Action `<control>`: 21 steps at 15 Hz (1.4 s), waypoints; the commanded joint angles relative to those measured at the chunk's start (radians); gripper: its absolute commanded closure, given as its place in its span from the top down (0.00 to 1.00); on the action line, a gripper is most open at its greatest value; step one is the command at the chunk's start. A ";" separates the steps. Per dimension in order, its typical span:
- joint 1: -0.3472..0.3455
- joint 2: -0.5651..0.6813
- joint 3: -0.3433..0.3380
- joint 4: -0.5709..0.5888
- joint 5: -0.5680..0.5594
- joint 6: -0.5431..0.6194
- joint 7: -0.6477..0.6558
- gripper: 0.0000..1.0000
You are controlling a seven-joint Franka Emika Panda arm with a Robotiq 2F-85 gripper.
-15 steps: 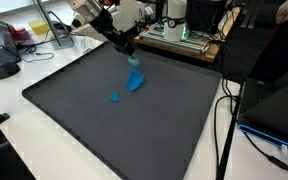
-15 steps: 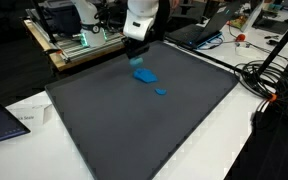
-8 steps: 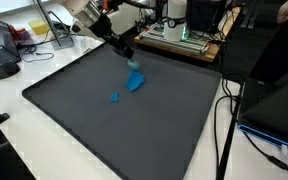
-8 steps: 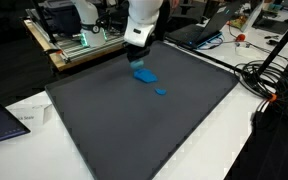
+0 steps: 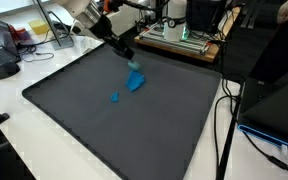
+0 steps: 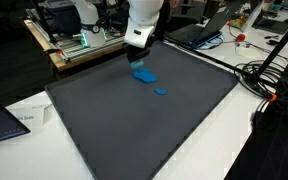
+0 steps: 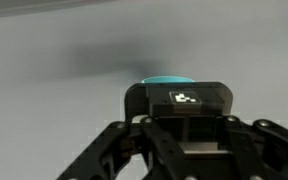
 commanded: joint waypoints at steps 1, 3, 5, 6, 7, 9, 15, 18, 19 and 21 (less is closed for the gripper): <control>0.001 0.042 0.003 0.023 0.004 0.040 0.001 0.21; 0.004 0.063 0.001 0.029 -0.005 0.058 0.010 0.21; 0.003 0.078 0.001 0.034 -0.005 0.066 0.009 0.21; 0.001 0.084 0.003 0.035 -0.001 0.072 0.002 0.21; 0.001 0.089 0.005 0.037 0.002 0.080 -0.001 0.21; 0.001 0.097 0.006 0.042 0.003 0.094 -0.002 0.21; 0.002 0.139 0.008 0.082 0.003 0.091 0.004 0.21; 0.000 0.163 0.010 0.106 0.009 0.084 0.005 0.21; 0.000 0.170 0.010 0.114 0.009 0.082 0.006 0.21; 0.000 0.188 0.010 0.134 0.010 0.075 0.010 0.21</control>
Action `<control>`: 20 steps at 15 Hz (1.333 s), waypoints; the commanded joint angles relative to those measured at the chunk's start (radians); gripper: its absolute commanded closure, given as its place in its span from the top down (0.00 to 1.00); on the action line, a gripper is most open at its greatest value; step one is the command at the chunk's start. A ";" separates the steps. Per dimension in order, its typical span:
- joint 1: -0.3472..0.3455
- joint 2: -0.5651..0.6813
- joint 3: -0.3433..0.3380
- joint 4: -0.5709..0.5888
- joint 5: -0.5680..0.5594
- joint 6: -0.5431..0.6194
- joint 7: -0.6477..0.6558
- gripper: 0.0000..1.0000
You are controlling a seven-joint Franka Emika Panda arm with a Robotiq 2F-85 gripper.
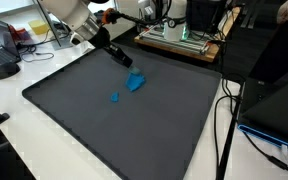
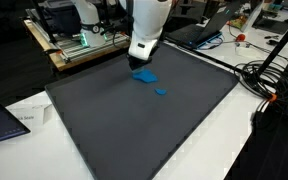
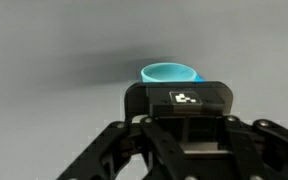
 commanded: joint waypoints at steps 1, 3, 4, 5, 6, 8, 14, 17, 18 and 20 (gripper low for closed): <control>-0.001 0.092 0.008 0.066 0.011 0.054 0.011 0.21; -0.001 0.110 0.007 0.084 0.011 0.045 0.016 0.21; 0.000 0.120 0.006 0.092 0.008 0.043 0.023 0.21; 0.001 0.130 0.005 0.102 0.006 0.037 0.027 0.21; 0.001 0.140 0.005 0.112 0.008 0.036 0.033 0.21; -0.001 0.159 0.005 0.135 0.012 0.027 0.039 0.21; -0.006 0.218 0.004 0.206 0.017 0.006 0.061 0.21; -0.009 0.240 0.006 0.233 0.022 0.003 0.061 0.21; -0.010 0.245 0.007 0.240 0.024 0.002 0.060 0.21; -0.014 0.253 0.009 0.248 0.032 0.011 0.056 0.21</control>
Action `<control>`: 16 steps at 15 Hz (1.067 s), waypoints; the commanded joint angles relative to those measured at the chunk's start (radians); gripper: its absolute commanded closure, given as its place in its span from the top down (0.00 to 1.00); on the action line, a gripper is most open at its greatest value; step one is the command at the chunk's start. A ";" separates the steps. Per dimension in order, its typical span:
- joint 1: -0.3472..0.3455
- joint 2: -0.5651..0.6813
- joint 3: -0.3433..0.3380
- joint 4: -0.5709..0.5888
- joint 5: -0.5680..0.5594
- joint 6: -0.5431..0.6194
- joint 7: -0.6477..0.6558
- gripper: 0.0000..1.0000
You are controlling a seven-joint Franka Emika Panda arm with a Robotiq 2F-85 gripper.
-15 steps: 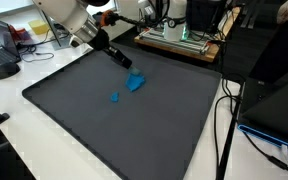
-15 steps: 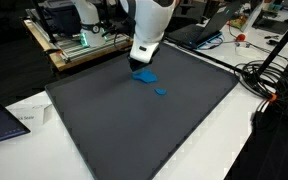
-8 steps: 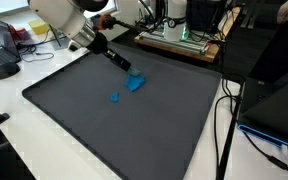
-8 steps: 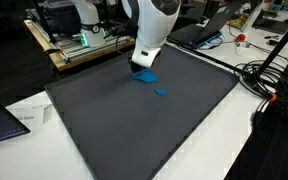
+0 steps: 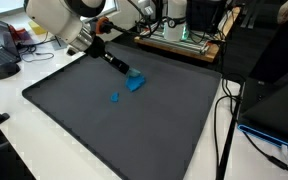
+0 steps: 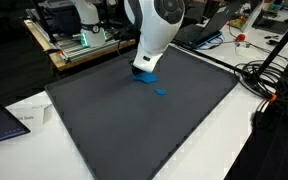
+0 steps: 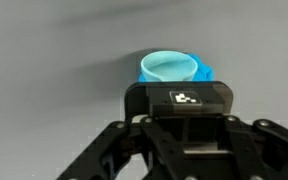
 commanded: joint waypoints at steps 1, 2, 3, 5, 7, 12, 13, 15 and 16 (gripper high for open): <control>-0.011 0.099 0.010 0.055 0.034 0.123 0.000 0.21; -0.013 0.101 0.010 0.057 0.038 0.127 -0.001 0.21; -0.013 0.103 0.010 0.060 0.038 0.129 -0.001 0.21; -0.014 0.107 0.008 0.065 0.037 0.130 0.002 0.21; -0.015 0.101 0.007 0.065 0.039 0.120 0.006 0.21; -0.024 0.064 0.008 0.046 0.054 0.138 -0.002 0.21; -0.025 0.060 0.008 0.043 0.056 0.145 -0.003 0.21; -0.027 0.057 0.007 0.041 0.059 0.148 -0.003 0.21; -0.028 0.055 0.007 0.039 0.062 0.150 -0.003 0.21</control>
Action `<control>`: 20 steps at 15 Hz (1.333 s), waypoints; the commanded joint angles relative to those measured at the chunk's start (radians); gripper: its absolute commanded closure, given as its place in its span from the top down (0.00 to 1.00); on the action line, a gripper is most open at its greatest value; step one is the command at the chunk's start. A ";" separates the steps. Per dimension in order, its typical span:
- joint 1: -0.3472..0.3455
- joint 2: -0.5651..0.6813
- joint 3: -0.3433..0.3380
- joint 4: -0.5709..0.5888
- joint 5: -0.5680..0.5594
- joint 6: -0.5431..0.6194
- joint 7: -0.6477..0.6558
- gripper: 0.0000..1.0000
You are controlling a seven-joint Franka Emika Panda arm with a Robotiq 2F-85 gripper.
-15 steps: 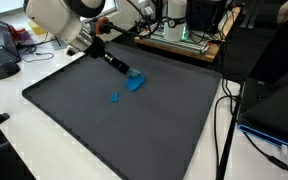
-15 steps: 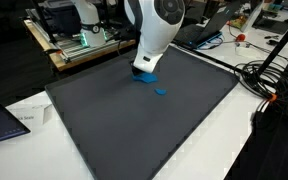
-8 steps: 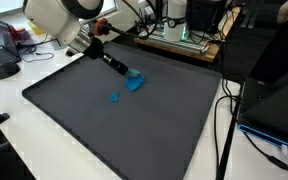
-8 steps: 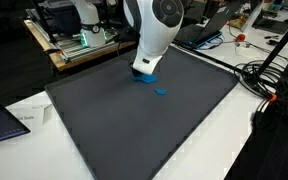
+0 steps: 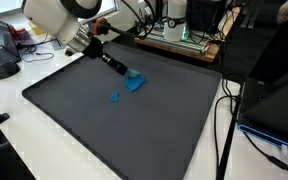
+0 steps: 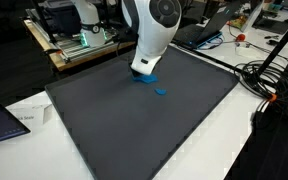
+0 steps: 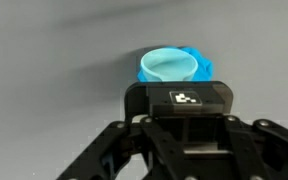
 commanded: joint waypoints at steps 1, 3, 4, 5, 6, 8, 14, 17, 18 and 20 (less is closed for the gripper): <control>-0.011 0.033 0.007 0.014 0.042 0.152 -0.004 0.21; -0.010 0.023 0.005 0.008 0.038 0.149 0.000 0.21; -0.010 0.015 0.003 0.002 0.037 0.147 0.002 0.21; -0.010 0.003 0.002 -0.007 0.036 0.148 0.004 0.21; -0.010 -0.005 0.000 -0.013 0.035 0.149 0.006 0.21; -0.010 -0.025 -0.002 -0.030 0.032 0.154 0.004 0.21; 0.002 -0.080 -0.014 -0.097 0.006 0.163 0.029 0.21; 0.005 -0.127 -0.018 -0.153 0.002 0.194 0.048 0.21; 0.007 -0.146 -0.018 -0.175 0.000 0.207 0.052 0.21; 0.010 -0.177 -0.019 -0.214 -0.003 0.234 0.058 0.21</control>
